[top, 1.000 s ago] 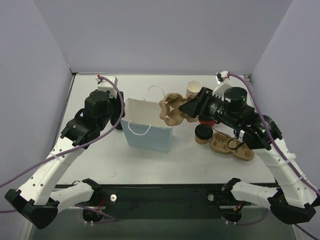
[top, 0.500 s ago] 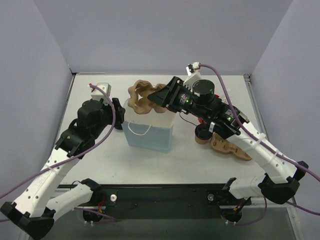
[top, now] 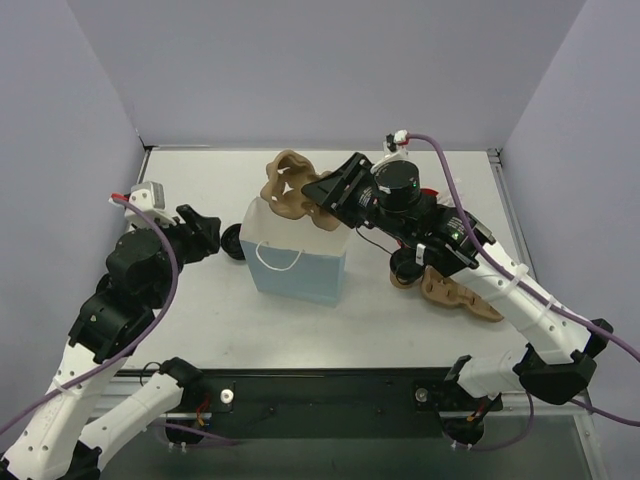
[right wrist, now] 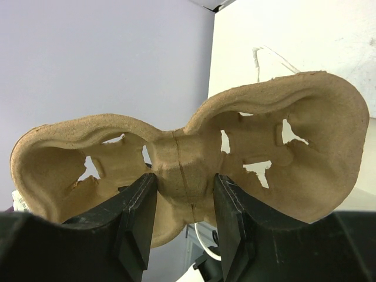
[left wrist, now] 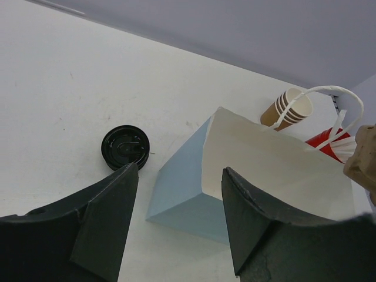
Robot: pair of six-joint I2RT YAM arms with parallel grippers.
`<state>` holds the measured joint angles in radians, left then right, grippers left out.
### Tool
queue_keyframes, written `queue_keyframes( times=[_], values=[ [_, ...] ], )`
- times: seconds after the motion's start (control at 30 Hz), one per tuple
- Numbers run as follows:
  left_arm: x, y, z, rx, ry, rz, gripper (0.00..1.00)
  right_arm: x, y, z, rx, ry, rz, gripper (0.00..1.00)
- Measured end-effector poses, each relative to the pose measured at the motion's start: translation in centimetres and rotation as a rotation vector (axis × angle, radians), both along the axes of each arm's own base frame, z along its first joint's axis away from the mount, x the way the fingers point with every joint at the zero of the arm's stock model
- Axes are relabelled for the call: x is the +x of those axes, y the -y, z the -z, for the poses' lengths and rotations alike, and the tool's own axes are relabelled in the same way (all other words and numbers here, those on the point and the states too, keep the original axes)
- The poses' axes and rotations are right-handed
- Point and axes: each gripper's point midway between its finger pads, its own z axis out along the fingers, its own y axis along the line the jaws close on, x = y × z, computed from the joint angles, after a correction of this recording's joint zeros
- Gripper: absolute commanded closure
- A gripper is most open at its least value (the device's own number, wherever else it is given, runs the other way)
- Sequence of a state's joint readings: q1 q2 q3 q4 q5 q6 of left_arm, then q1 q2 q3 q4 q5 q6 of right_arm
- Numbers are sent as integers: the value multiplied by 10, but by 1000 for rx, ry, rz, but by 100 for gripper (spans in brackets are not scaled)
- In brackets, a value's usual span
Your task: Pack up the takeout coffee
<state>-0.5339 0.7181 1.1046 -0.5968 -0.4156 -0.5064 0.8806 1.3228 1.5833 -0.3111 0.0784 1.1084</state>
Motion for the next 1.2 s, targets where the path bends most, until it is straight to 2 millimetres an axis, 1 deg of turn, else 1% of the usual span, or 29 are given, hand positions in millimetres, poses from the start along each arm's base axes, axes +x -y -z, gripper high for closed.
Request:
queue_keyframes(
  times=[0.13, 0.27, 0.4, 0.6, 0.77, 0.9, 1.03, 1.2],
  values=[
    [6, 1, 5, 11, -28, -14, 32, 6, -8, 13, -6, -39, 10, 64],
    [11, 2, 9, 30, -49, -30, 32, 16, -23, 40, -40, -99, 9, 64],
    [13, 5, 13, 44, -62, -29, 32, 19, -30, 65, -84, -154, 12, 64],
    [13, 5, 13, 47, -61, -34, 32, 15, -24, 81, -135, -203, 22, 65],
    [13, 5, 13, 60, -60, -43, 33, 8, -11, 96, -205, -254, 43, 65],
    [14, 6, 15, 63, -65, -41, 36, 5, -2, 99, -250, -272, 58, 65],
    [14, 10, 17, 61, -72, -23, 39, 6, 3, 100, -303, -273, 67, 65],
    [10, 16, 16, 44, -88, 12, 39, 8, 7, 108, -384, -281, 64, 65]
  ],
)
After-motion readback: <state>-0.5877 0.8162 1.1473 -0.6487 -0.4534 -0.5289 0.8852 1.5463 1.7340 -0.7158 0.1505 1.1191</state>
